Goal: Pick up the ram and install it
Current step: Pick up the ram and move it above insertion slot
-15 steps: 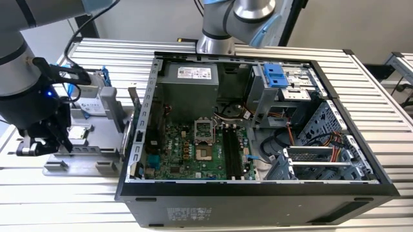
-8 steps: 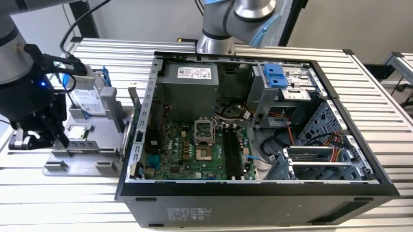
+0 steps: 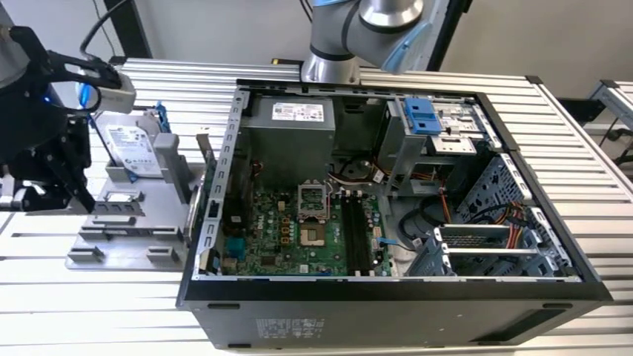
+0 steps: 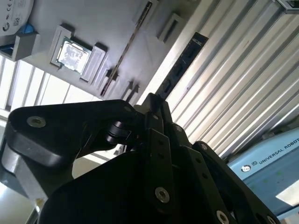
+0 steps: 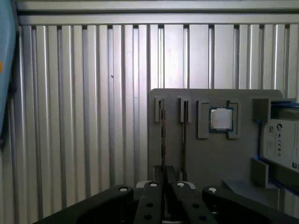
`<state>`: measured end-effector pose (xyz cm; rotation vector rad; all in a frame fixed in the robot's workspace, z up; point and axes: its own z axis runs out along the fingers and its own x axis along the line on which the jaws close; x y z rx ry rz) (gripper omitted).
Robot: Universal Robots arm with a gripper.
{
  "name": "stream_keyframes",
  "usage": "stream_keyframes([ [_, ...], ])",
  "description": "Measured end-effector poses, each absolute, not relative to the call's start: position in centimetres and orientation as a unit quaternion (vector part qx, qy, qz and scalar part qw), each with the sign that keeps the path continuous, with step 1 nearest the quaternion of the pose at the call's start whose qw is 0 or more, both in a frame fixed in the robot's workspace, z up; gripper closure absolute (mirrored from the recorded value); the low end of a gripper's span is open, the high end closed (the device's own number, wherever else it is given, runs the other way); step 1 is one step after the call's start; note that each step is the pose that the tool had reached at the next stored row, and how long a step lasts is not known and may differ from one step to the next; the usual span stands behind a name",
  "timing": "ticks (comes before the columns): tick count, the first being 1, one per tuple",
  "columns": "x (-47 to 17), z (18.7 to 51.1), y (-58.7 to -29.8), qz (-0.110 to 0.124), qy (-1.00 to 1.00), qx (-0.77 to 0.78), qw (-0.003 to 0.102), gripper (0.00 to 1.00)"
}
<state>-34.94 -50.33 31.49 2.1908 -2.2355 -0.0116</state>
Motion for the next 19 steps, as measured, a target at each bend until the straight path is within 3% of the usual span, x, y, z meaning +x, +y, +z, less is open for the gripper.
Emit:
stream_keyframes([
  [19, -35.0, 38.7, -50.3, -0.004, -0.714, 0.700, 0.006, 1.00],
])
